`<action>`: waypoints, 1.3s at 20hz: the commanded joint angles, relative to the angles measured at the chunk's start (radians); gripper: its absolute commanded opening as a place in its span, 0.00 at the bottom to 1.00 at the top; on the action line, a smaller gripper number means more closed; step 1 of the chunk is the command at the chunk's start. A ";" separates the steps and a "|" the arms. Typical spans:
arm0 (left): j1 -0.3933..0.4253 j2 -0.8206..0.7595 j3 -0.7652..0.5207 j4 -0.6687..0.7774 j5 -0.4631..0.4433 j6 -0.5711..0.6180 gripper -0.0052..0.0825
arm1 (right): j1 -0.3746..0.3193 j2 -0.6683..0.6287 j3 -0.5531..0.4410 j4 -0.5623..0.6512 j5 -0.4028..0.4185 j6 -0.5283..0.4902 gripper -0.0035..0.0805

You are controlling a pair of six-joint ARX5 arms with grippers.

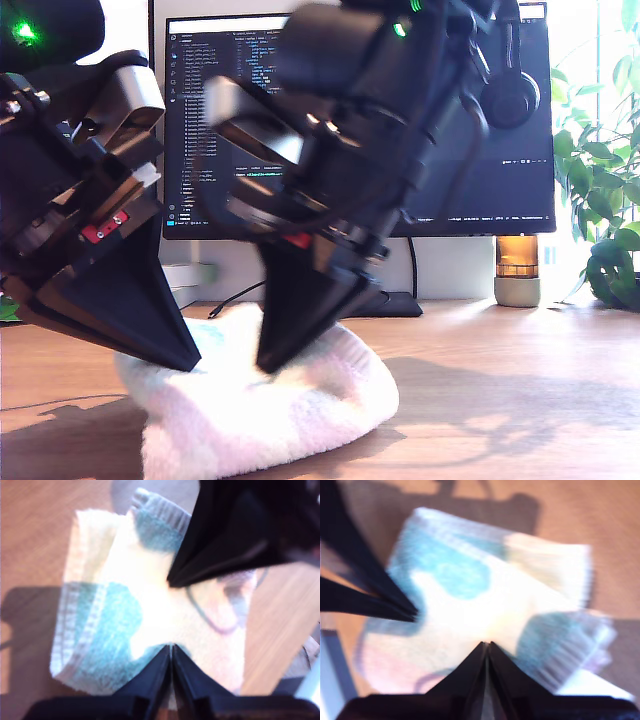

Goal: Fold the tea towel to a neat square and place it to the right

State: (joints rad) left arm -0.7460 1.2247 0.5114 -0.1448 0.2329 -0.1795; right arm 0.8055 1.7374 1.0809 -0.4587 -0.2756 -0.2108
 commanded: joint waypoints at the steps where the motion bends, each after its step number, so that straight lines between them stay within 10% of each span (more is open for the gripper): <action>1: 0.000 0.005 -0.017 0.026 -0.004 0.004 0.04 | -0.004 0.001 0.006 0.004 -0.002 -0.007 0.03; 15: 0.000 0.186 -0.017 0.243 -0.038 0.042 0.04 | -0.012 0.040 0.006 -0.024 0.019 -0.058 0.03; 26: 0.006 -0.217 -0.017 0.060 -0.044 0.102 0.04 | -0.070 -0.060 0.006 -0.024 -0.132 -0.148 0.03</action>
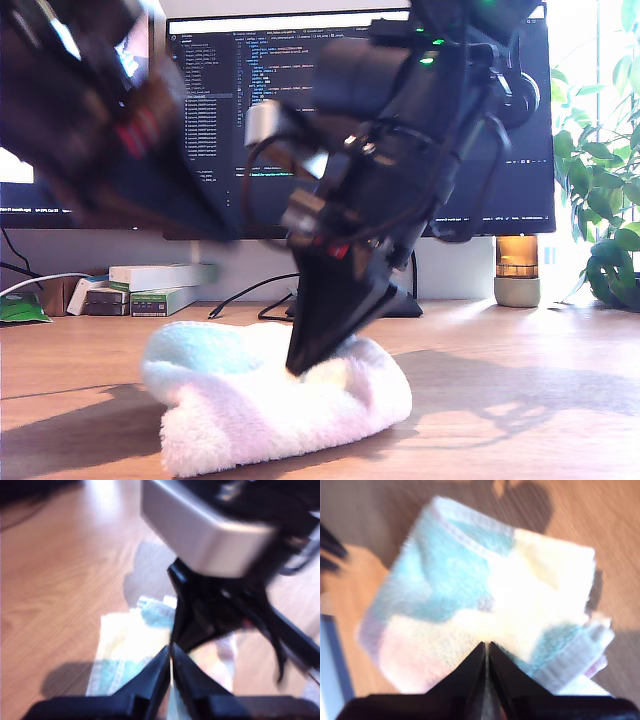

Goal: Fold the tea towel to a neat square and place it to the right

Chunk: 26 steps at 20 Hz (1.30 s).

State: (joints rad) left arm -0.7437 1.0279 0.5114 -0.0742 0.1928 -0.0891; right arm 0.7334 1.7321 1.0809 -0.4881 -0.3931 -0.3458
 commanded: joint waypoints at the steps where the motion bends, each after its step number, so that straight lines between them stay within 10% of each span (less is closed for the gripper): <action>1: 0.004 -0.059 -0.017 -0.048 -0.005 0.012 0.04 | -0.002 -0.076 0.006 0.002 -0.021 -0.026 0.03; 13: 0.004 -0.364 -0.017 -0.264 -0.114 -0.017 0.04 | -0.004 -0.118 0.006 0.029 -0.208 -0.647 0.03; 26: 0.004 -0.381 -0.017 -0.262 -0.135 -0.016 0.04 | -0.014 0.124 0.006 0.105 -0.244 -0.789 0.03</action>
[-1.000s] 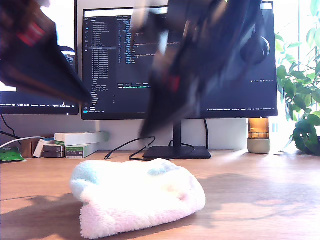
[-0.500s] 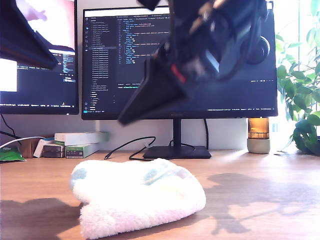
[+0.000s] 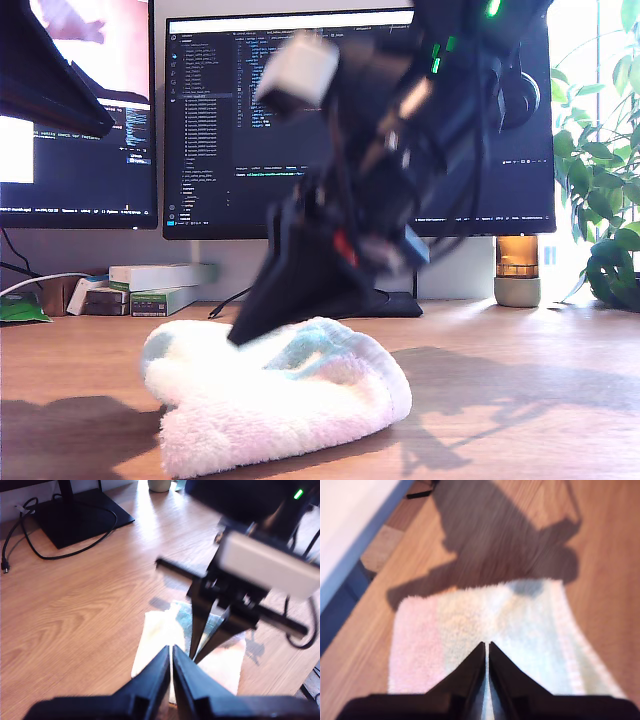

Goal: Fold the tea towel to a neat square and place it to the right

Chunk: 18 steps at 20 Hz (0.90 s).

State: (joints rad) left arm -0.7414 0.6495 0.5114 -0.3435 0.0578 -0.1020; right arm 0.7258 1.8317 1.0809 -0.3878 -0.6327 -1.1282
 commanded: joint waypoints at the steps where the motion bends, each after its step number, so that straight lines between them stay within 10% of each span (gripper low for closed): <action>1: 0.002 -0.003 -0.017 0.007 0.000 -0.003 0.04 | -0.006 0.047 0.006 0.013 -0.003 -0.012 0.03; 6: 0.002 -0.003 -0.017 0.006 0.000 -0.003 0.04 | -0.036 0.101 0.006 0.010 0.068 0.092 0.03; 18: 0.002 -0.003 -0.017 0.007 0.000 -0.002 0.04 | -0.308 0.101 -0.003 -0.130 0.558 1.003 0.03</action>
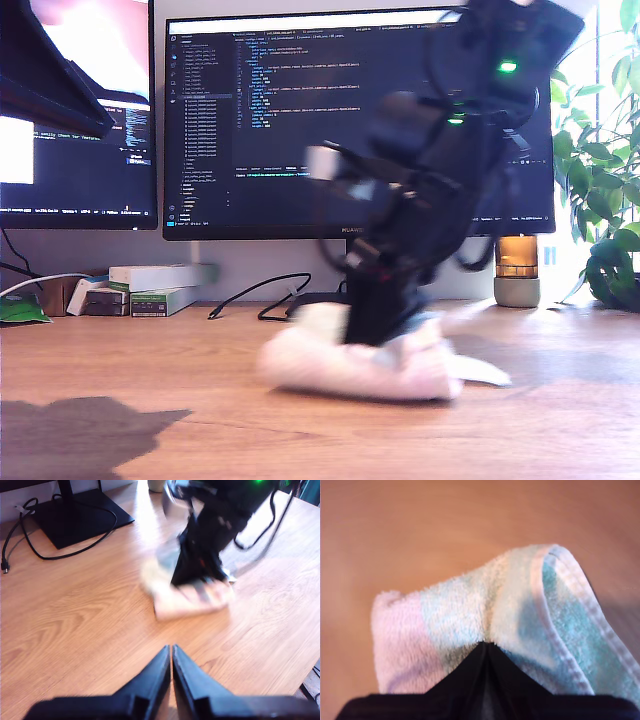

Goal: Fold the tea towel to a neat square and place it to the right

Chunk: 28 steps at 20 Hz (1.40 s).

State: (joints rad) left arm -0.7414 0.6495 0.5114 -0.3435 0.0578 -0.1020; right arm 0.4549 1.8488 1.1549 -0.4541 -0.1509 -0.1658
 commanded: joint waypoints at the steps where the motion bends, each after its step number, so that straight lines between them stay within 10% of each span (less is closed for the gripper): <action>1: 0.002 -0.003 -0.017 0.007 0.000 -0.002 0.04 | -0.055 0.084 -0.088 -0.090 0.119 0.089 0.03; 14: 0.002 -0.003 -0.017 0.014 0.005 -0.003 0.04 | -0.253 -0.198 -0.506 -0.151 0.259 0.505 0.03; 19: 0.002 -0.003 -0.017 0.018 0.010 -0.004 0.04 | -0.261 -0.370 -0.527 -0.268 0.319 0.546 0.03; 28: 0.002 -0.003 -0.017 0.033 0.013 -0.021 0.04 | -0.261 -0.517 -0.509 -0.078 0.311 0.552 0.03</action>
State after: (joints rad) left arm -0.7414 0.6495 0.5114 -0.3244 0.0692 -0.1211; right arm 0.2005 1.3369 0.6632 -0.5457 0.1642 0.3885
